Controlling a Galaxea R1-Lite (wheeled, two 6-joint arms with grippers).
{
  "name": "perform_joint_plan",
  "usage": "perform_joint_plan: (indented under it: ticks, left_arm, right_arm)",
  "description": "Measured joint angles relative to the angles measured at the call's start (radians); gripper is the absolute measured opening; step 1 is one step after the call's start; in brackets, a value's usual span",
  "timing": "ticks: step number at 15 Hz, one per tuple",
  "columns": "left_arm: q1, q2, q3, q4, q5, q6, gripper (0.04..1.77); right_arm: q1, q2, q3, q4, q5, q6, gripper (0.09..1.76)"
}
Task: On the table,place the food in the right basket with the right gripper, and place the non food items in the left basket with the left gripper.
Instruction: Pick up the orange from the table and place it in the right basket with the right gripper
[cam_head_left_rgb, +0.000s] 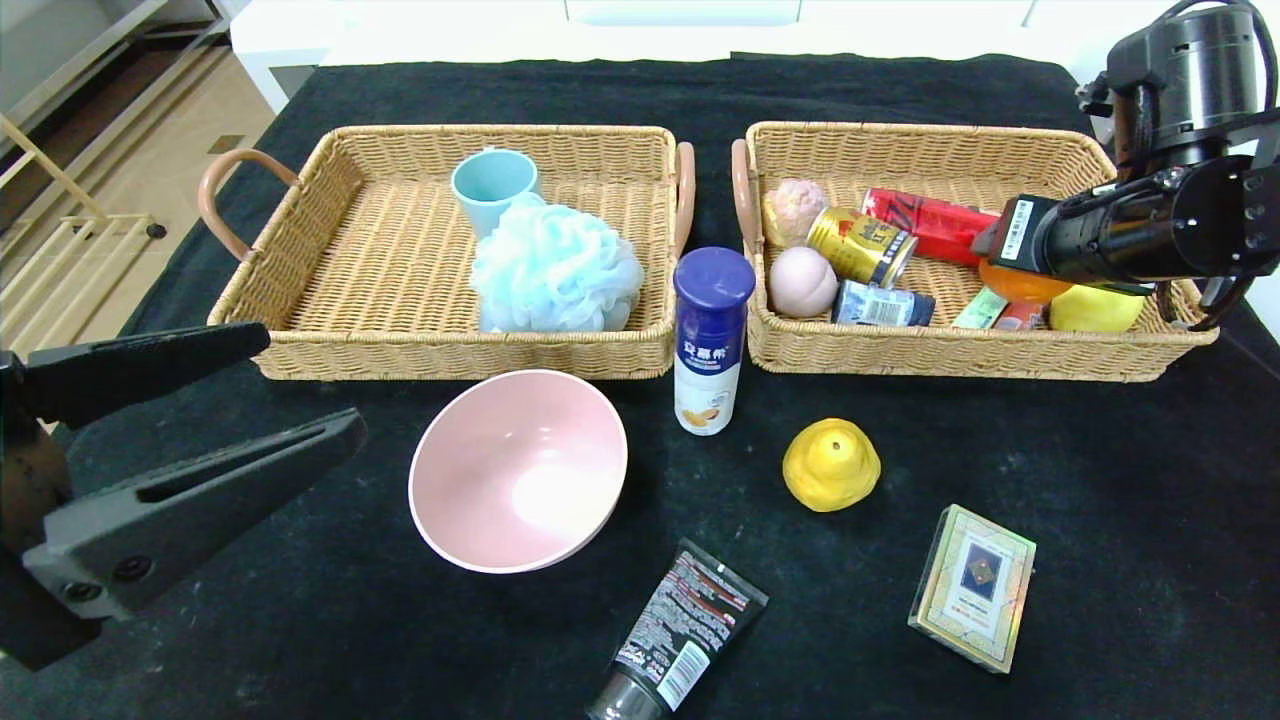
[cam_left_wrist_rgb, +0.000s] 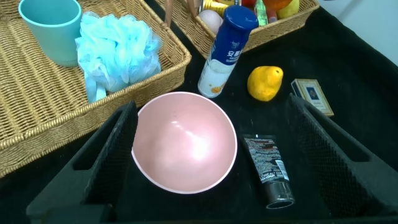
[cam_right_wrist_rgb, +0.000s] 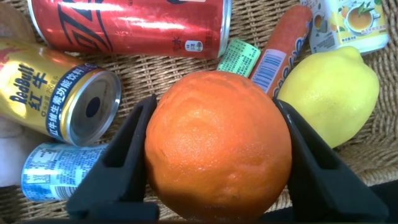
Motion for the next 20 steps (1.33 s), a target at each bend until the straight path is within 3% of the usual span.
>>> perform_joint_plan:
  ticks: [10,20]
  left_arm:
    - [0.0,-0.002,0.001,-0.002,0.0,0.002,1.72]
    - [0.0,-0.004,0.004,-0.002,0.001,0.02,1.72]
  right_arm:
    - [0.034,-0.051,0.017,0.007,-0.001,0.0,1.59]
    - [0.375,-0.282,0.334,0.007,-0.008,0.012,1.68]
